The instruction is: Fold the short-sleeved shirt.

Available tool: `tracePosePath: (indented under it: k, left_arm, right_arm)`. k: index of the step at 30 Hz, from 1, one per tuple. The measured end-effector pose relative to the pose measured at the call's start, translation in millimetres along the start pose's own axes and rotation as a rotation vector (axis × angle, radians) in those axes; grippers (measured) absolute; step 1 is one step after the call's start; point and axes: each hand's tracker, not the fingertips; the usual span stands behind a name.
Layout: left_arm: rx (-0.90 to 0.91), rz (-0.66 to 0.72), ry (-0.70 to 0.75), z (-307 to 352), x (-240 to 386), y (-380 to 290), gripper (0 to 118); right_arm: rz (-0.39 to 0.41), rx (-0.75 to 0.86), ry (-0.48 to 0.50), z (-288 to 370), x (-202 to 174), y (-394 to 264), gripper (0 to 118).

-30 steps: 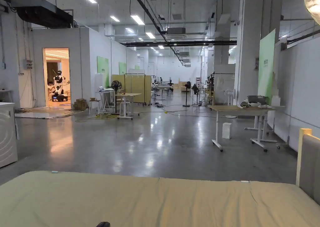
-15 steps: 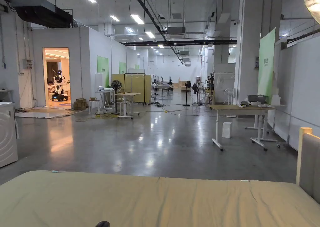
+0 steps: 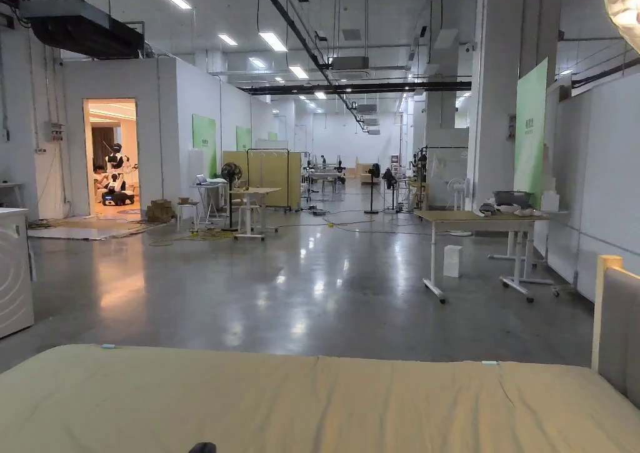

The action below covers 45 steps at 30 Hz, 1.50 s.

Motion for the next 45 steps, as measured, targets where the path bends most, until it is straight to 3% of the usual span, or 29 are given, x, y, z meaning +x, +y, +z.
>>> tracePosePath:
  k: [1,4,6,7,10,13,14,17,19,22,24,26,29,31,32,34,35,36,37,38,39,41,43,45]
  left_arm:
    - [0.012,-0.039,0.021,-1,1,4,0]
    - [0.043,-0.200,0.037,-3,4,15,0]
    - [0.047,-0.378,0.017,-6,8,13,0]
    - [0.051,-0.533,0.008,-7,13,5,0]
    - [-0.011,-1.011,-0.063,-10,30,-47,0]
    - [-0.085,-1.348,-0.264,-6,35,-125,0]
    - [-0.092,-1.412,-0.347,-1,32,-150,0]
    - [-0.262,-1.639,-0.525,12,29,-210,0]
    - [-0.252,-1.649,-0.548,18,24,-228,0]
    - [-0.263,-1.537,-0.473,15,24,-208,0]
    - [-0.230,-1.456,-0.394,6,17,-178,0]
    - [-0.209,-1.276,-0.258,-5,13,-135,0]
    - [-0.156,-0.750,-0.132,-13,-9,-57,0]
    - [-0.109,-0.365,-0.100,-11,-29,-27,3]
    - [-0.084,-0.156,-0.100,-9,-41,-25,10]
    - [-0.087,0.288,-0.112,-7,-61,-43,10]
    - [-0.130,0.410,-0.167,-5,-66,-57,10]
    - [-0.168,0.506,-0.218,-4,-65,-73,9]
    - [-0.177,0.496,-0.200,1,-61,-81,8]
    - [-0.181,0.423,-0.167,4,-59,-83,6]
    - [-0.190,0.327,-0.140,6,-55,-82,4]
    - [-0.185,0.254,-0.139,3,-49,-84,4]
    - [-0.194,0.309,-0.150,-3,-51,-83,4]
    - [-0.186,0.332,-0.154,-1,-53,-79,4]
  right_arm:
    - [-0.025,-0.020,-0.027,0,1,1,0]
    - [0.181,-0.003,-0.056,-2,-9,16,0]
    - [0.460,0.008,-0.035,-2,-24,22,0]
    - [0.669,0.026,-0.043,-2,-35,21,0]
    - [1.156,-0.028,-0.002,-10,-52,-22,0]
    - [1.463,-0.183,0.148,-12,-52,-82,1]
    - [1.543,-0.227,0.189,-11,-53,-101,1]
    - [1.676,-0.282,0.279,-2,-51,-157,1]
    - [1.735,-0.343,0.354,6,-48,-183,1]
    - [1.860,-0.280,0.401,14,-43,-198,1]
    - [1.800,-0.230,0.334,8,-44,-182,1]
    - [1.602,-0.209,0.229,-5,-43,-136,1]
    - [1.124,-0.134,0.029,-19,-44,-53,1]
    - [0.797,-0.070,-0.042,-15,-32,-17,1]
    - [0.660,-0.046,-0.054,-11,-23,-9,1]
    - [0.354,-0.024,-0.109,-2,1,-24,1]
    - [0.248,0.004,-0.124,2,9,-31,1]
    - [0.146,-0.087,-0.065,2,18,-41,1]
    - [0.018,-0.231,-0.015,4,23,-59,1]
    - [0.002,-0.284,-0.089,9,24,-65,1]
    - [0.127,-0.188,-0.067,10,19,-60,1]
    - [0.242,-0.161,-0.082,11,14,-57,1]
    - [0.196,-0.167,-0.094,11,16,-54,1]
    - [0.101,-0.197,-0.067,9,20,-55,1]
